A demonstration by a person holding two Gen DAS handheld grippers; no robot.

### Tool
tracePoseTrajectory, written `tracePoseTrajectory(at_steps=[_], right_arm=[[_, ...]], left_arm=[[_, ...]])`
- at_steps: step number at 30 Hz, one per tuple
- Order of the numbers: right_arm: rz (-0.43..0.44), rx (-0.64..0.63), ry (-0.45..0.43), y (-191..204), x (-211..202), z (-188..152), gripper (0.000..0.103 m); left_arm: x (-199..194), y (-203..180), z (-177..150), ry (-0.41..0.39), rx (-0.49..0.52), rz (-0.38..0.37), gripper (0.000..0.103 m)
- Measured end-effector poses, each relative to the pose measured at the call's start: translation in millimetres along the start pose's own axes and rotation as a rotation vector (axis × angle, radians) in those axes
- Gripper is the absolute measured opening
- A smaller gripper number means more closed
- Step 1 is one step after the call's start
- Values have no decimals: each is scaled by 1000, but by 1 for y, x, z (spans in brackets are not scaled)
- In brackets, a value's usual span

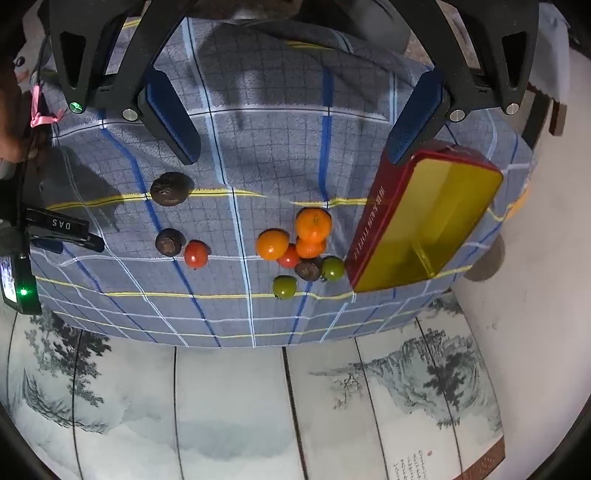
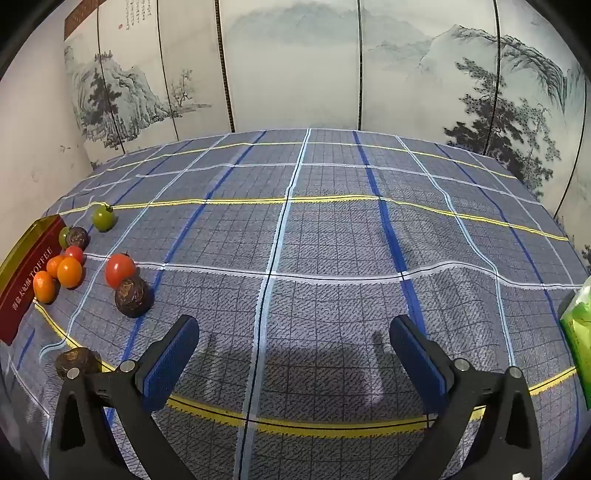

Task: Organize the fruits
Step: 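Reach the left gripper to the dark brown ball and close on it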

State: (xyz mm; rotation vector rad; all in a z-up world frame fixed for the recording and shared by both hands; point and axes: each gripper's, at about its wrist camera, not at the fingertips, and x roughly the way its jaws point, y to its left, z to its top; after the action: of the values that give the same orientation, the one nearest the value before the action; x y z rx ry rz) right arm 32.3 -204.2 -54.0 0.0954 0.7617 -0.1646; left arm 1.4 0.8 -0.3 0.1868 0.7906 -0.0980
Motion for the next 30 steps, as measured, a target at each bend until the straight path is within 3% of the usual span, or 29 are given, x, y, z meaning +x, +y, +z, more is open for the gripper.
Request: tracePoseTrajectory(at_steps=[4,6,8,10,13,17,20,25,27,30], right_arm=[[4,4,-4,-1,-1,0,103],[6,5,-4,-2,-1,0,103],[7,6,-5,-2,-1,0,103],[7,8,-6,-2,-1,0,103],[13,13,-8,2,1,-1,103],[27,21,-17,-1,-1,-1,103],[43,32,-22,-10,-6,1,103],[50,44,-27,-13,-8,1,103],[54,50,-29,-14,-8,2,103],[65,53,-33,-15,-8,2,103]], left_arm=[[7,12,-6,41,-56,-62,100],[15,11,-4,72,-63,-39,100],[17,13,-9,57,-40,-34,100],[22,14,-9,68,-6,-87,100],[23,12,-7,55,46,-70,100],[23,5,1,68,52,-147,100],[24,-9,11,68,61,-269,100],[29,-46,28,28,152,-346,100],[37,-60,32,28,194,-367,97],[58,-73,32,87,239,-405,73]])
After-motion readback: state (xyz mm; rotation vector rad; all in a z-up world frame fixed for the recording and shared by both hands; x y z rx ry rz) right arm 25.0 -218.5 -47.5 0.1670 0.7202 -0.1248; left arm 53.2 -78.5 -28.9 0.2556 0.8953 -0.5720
